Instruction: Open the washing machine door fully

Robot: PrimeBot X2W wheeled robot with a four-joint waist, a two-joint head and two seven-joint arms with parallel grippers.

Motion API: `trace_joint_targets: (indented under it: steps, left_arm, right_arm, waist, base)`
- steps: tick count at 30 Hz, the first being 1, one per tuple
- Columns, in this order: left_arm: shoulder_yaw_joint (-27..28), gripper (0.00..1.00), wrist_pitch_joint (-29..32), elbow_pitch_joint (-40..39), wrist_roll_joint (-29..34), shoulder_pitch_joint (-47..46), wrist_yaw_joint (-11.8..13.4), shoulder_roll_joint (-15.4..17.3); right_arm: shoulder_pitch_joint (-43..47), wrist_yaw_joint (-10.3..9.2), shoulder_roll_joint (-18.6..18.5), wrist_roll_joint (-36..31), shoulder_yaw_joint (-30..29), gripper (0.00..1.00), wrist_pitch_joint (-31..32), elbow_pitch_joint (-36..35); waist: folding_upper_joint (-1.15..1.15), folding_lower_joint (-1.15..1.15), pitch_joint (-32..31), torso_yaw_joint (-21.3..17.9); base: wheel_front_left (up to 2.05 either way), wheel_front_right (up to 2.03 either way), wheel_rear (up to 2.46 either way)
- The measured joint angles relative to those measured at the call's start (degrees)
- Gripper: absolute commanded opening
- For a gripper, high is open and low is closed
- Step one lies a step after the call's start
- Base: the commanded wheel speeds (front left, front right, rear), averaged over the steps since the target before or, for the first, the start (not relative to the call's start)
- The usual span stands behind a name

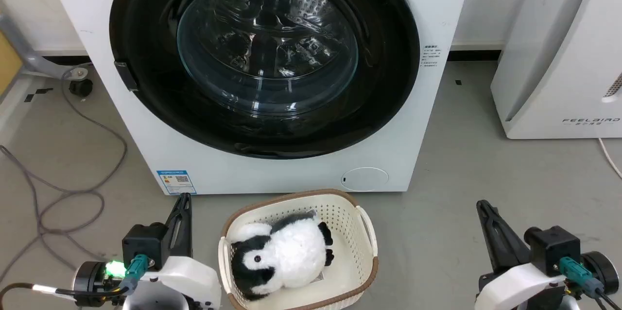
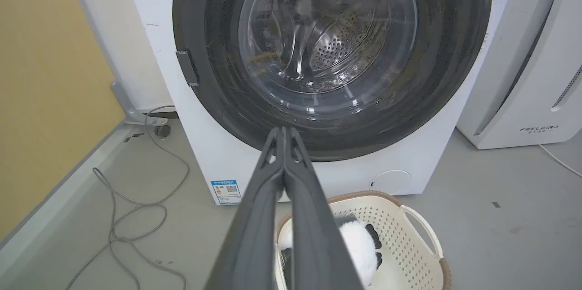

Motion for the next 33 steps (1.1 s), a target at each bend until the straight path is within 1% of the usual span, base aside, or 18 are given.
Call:
trace_joint_targets:
  steps: [31,32,33]
  left_arm:
    - [0.03,0.00,0.00,0.04,-0.01,-0.01,-0.01,0.00]
    - [0.02,1.00,0.00,0.04,-0.01,-0.01,-0.01,0.00]
    - [0.01,1.00,0.00,0.04,-0.01,-0.01,-0.01,0.00]
  right_arm:
    - [0.04,-0.01,0.00,0.03,0.01,0.00,0.00,-0.01]
    - [0.04,0.00,0.00,0.03,0.01,1.00,0.00,-0.01]
    - [0.04,0.00,0.00,0.03,0.00,1.00,0.00,-0.01]
  waist:
    - [0.00,0.00,0.00,0.00]
    - [0.00,0.00,0.00,0.00]
    - [0.00,0.00,0.00,0.00]
  base:
    - [0.00,0.00,0.00]
    - [0.00,0.00,0.00]
    - [0.00,0.00,0.00]
